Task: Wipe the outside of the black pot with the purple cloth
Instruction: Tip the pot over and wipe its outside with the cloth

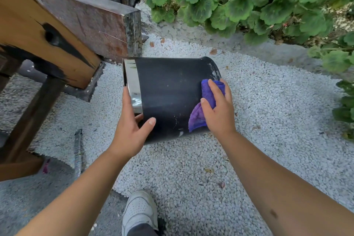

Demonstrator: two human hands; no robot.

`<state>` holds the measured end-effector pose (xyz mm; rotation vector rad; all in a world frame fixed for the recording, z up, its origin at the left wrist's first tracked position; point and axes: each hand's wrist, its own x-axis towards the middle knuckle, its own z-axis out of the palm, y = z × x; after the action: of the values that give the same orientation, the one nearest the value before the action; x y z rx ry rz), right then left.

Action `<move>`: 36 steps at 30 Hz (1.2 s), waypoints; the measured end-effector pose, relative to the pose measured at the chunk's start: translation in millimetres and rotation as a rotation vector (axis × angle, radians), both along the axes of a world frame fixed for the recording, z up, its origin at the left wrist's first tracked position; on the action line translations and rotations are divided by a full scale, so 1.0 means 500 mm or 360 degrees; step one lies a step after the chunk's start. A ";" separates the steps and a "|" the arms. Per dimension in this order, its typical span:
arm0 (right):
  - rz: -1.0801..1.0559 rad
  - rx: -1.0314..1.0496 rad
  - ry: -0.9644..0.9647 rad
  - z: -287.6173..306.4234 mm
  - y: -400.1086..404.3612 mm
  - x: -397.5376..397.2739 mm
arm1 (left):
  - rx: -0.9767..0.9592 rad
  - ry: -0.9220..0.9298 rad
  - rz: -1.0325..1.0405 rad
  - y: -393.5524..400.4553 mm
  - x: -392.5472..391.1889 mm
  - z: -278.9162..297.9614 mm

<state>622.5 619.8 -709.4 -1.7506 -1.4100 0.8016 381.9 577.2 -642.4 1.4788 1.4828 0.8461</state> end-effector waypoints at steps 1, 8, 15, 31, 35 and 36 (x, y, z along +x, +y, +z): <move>-0.0026 -0.0001 0.0006 0.007 0.008 0.004 | 0.0070 -0.0005 -0.0029 0.011 0.005 0.012; -0.0110 -0.0299 -0.0088 0.039 0.052 0.047 | 0.0053 0.0437 -0.0191 0.094 0.045 0.077; -0.0230 -0.0157 -0.0252 0.051 0.029 0.044 | 0.0063 0.0545 -0.0094 0.095 0.081 0.086; 0.0227 0.0327 -0.0614 0.132 -0.033 -0.123 | 0.0121 0.0523 -0.0050 0.094 0.066 0.078; 0.0138 0.0215 -0.0742 0.093 -0.033 -0.079 | 0.0105 0.0539 -0.0019 0.092 0.060 0.073; 0.0103 0.0191 -0.0774 0.085 -0.035 -0.068 | 0.0104 0.0544 -0.0015 0.092 0.061 0.072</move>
<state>588.5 602.4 -667.1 -1.8893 -1.7946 0.3188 412.2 623.1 -606.2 1.7424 1.7062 0.6633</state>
